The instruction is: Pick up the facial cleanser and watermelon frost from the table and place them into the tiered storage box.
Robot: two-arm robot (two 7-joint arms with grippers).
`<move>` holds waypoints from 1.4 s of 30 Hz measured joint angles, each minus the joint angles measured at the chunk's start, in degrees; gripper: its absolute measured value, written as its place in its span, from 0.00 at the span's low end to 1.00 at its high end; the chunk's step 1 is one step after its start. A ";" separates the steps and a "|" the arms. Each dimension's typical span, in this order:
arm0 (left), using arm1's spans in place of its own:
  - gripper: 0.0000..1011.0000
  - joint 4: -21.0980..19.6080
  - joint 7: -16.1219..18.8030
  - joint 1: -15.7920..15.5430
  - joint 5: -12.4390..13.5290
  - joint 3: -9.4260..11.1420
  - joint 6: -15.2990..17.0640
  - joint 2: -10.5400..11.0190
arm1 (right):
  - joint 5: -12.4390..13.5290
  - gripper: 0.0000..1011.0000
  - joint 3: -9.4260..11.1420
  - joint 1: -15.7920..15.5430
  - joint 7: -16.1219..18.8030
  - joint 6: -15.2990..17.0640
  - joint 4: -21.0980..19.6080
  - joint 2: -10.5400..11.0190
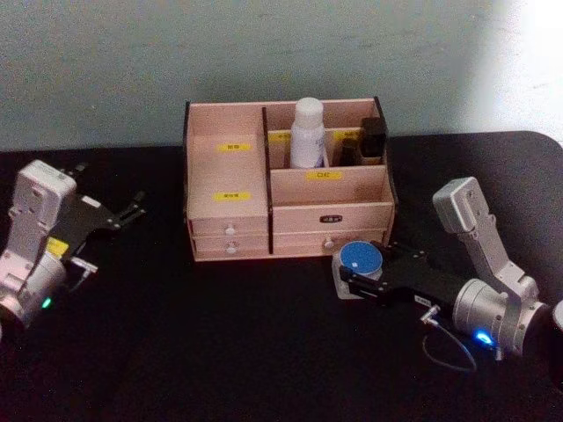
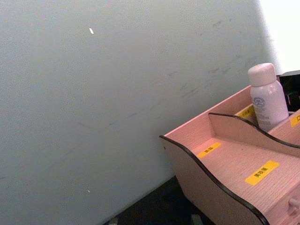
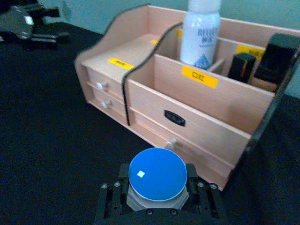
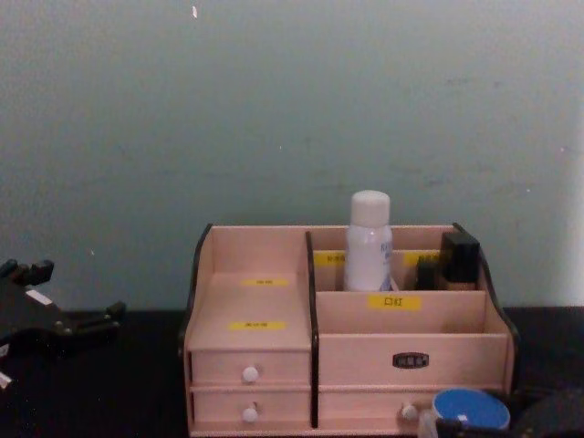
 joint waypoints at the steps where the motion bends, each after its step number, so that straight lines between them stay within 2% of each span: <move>1: 0.99 0.00 0.00 0.00 0.00 0.00 0.00 0.00 | 0.32 0.71 0.09 -0.22 0.30 0.16 -0.71 0.33; 8: 0.99 0.00 0.00 0.00 0.00 0.00 0.00 0.00 | 1.97 0.71 0.27 -0.68 2.01 0.41 -4.28 2.07; 13: 0.99 0.00 0.00 0.00 0.00 0.00 0.00 0.00 | 2.41 0.71 -0.21 0.95 2.76 -0.38 -5.49 2.60; 17: 0.99 0.00 0.00 0.00 0.00 0.00 0.00 0.00 | 2.30 0.71 -0.96 3.26 2.86 -1.02 -5.07 2.07; 25: 0.99 0.00 0.00 0.00 0.00 0.00 0.00 0.00 | 1.31 0.71 -3.35 9.87 3.43 -2.84 -1.35 -0.87; 26: 0.99 0.00 0.00 0.00 0.00 0.00 0.00 0.00 | 1.31 0.71 -3.35 9.87 3.43 -2.84 -1.35 -0.87; 28: 0.99 0.00 0.00 0.00 0.00 0.00 0.00 0.00 | 1.07 0.71 -4.33 12.32 3.77 -3.35 0.60 -2.24; 32: 0.99 0.00 0.00 0.00 0.00 0.00 0.00 0.00 | 0.84 0.71 -5.23 14.65 4.07 -3.75 2.68 -3.65; 34: 0.99 0.00 0.00 0.00 0.00 0.00 0.00 0.00 | 0.59 0.71 -6.18 16.72 4.33 -4.18 4.78 -5.01; 42: 0.99 0.00 0.00 0.00 0.00 0.00 0.00 0.00 | -0.09 0.71 -8.35 21.55 5.01 -5.06 10.50 -8.61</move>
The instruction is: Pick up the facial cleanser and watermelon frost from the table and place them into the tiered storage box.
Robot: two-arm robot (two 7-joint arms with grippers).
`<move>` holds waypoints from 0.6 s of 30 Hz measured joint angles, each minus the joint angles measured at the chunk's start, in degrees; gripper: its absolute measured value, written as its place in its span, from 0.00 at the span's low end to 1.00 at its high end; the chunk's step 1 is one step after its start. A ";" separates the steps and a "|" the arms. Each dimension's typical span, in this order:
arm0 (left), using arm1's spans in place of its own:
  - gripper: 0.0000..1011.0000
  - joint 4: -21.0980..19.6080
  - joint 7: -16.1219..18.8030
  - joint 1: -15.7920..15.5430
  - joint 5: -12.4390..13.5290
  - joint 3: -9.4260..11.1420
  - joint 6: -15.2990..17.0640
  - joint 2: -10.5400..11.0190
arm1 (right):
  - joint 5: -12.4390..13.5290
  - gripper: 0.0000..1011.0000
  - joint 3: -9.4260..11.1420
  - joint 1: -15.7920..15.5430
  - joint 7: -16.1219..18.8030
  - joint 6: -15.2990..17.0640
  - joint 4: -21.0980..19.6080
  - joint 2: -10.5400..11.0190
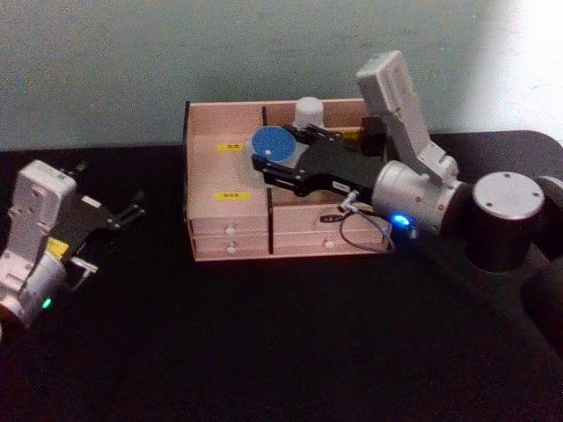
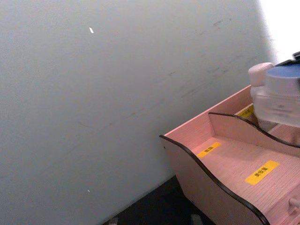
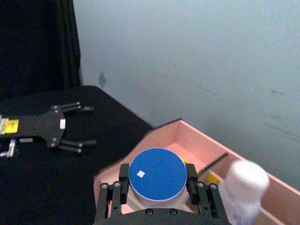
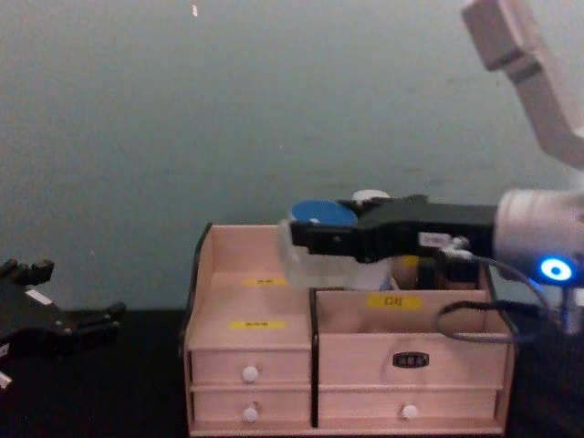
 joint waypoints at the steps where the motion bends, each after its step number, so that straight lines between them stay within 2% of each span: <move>1: 0.99 0.00 0.00 0.00 0.00 0.00 0.00 0.00 | -0.03 0.71 -0.19 0.47 0.09 -0.14 0.61 -0.39; 8: 0.99 0.00 0.00 0.00 0.00 0.00 0.00 0.00 | -0.83 0.71 -1.50 5.02 0.07 -0.96 7.56 -4.36; 18: 0.99 0.00 0.00 0.00 0.00 0.00 0.00 0.00 | -1.92 0.71 -2.39 9.50 -0.07 -2.41 16.09 -8.56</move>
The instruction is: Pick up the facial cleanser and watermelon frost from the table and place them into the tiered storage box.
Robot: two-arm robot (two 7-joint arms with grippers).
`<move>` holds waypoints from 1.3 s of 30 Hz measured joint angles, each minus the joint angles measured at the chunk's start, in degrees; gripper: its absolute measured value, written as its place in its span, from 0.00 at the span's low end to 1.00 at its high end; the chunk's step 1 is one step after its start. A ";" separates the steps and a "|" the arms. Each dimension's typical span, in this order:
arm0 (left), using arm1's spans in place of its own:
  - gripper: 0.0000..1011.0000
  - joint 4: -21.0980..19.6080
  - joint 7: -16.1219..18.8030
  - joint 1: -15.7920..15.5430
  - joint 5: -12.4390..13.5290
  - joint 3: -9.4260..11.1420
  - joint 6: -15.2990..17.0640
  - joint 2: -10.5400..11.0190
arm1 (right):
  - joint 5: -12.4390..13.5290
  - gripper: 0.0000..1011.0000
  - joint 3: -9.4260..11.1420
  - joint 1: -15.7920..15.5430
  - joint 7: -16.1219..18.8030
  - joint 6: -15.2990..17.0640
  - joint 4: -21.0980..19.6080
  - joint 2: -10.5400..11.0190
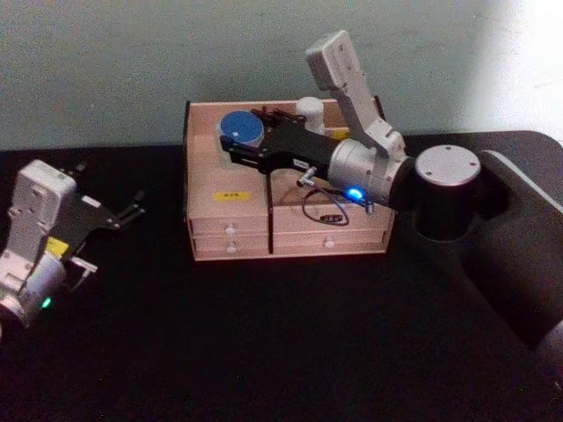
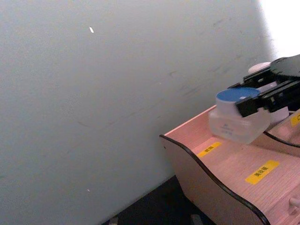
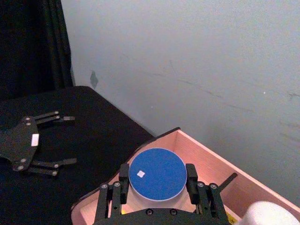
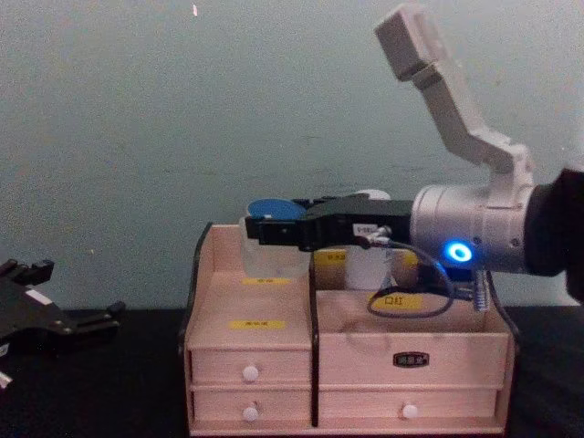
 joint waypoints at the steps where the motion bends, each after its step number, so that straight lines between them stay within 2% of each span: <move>1: 0.99 0.00 0.00 0.00 0.00 0.00 0.00 0.00 | -0.24 0.71 -0.12 0.64 0.06 -0.27 1.33 -0.61; 9: 0.99 0.00 0.00 0.00 0.00 0.00 0.00 0.00 | -1.11 0.71 -0.36 2.92 0.51 -0.69 7.01 -3.05; 19: 0.99 0.00 0.00 0.00 0.00 0.00 0.00 0.00 | -2.10 0.71 -0.43 3.94 1.22 -0.70 10.69 -4.34; 28: 0.99 0.00 0.00 0.00 0.00 0.00 0.00 0.00 | -3.08 0.71 -0.40 4.15 1.40 -0.67 11.69 -4.79; 39: 0.99 0.00 0.00 0.00 0.00 0.00 0.00 0.00 | -3.08 0.71 -0.39 4.12 1.38 -0.60 11.60 -4.76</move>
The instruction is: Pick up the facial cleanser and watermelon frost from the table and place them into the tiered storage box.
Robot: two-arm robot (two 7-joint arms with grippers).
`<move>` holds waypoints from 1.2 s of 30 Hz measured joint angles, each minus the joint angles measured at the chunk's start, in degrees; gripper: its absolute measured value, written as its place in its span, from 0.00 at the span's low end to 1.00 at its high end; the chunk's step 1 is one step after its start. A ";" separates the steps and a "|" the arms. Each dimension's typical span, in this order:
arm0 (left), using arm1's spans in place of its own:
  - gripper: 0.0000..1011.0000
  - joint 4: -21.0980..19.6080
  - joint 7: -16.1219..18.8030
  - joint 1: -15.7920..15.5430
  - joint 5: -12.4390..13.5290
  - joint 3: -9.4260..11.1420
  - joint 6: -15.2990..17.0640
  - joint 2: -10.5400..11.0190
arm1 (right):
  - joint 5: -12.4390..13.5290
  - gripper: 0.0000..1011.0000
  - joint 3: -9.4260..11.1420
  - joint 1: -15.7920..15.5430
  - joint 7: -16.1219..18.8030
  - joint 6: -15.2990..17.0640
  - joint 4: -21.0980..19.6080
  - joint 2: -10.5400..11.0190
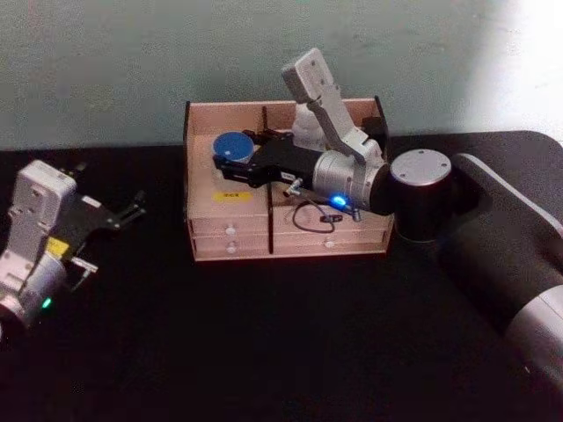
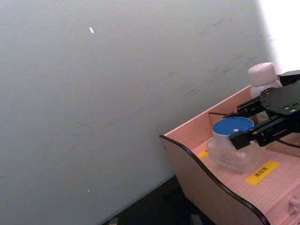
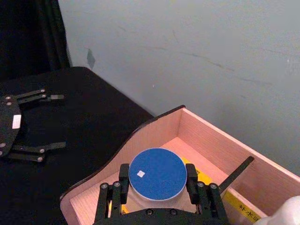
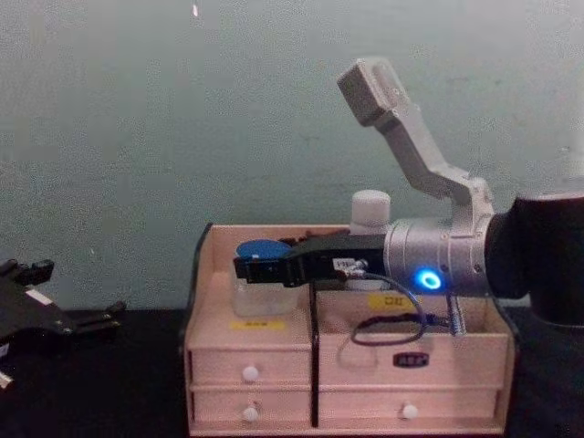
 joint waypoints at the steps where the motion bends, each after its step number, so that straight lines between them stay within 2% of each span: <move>1: 0.99 0.00 0.00 0.00 0.00 0.00 0.00 0.00 | 0.01 0.71 0.00 0.00 0.00 0.01 -0.01 0.00; 4: 0.99 0.00 0.00 0.00 0.00 0.00 0.00 0.00 | 0.05 0.74 0.01 -0.03 -0.01 0.04 -0.01 0.02; 14: 0.99 0.00 0.00 0.00 0.00 0.00 0.00 0.00 | 0.14 0.99 0.05 -0.07 -0.02 0.08 -0.06 0.07; 26: 0.99 0.00 0.00 0.00 0.00 0.00 0.00 0.00 | 0.44 0.99 0.63 -0.54 0.27 0.00 -1.11 0.40; 30: 0.99 0.00 0.00 0.00 0.00 0.00 0.00 0.00 | 1.05 0.99 1.44 -1.53 0.39 0.06 -3.53 1.11; 36: 0.99 0.00 0.00 0.00 0.00 0.00 0.00 0.00 | 2.13 0.99 2.59 -3.64 0.08 0.19 -9.37 2.85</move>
